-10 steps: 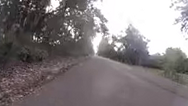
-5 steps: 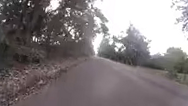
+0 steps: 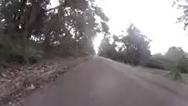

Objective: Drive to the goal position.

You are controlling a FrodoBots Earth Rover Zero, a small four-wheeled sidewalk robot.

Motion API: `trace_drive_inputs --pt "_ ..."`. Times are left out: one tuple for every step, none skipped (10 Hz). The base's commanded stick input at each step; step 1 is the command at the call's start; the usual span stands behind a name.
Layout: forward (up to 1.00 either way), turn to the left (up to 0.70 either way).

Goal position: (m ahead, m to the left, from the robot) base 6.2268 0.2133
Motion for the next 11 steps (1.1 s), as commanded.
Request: trace_drive_inputs --pt "0.7 0.01" --pt "0.7 0.01" --pt "0.7 0.01" --pt "0.7 0.01" --pt "0.7 0.01" --pt "0.7 0.01" --pt "0.7 0.01" --pt "0.7 0.01" --pt "0.7 0.01" --pt "0.7 0.01" --pt "0.7 0.01"
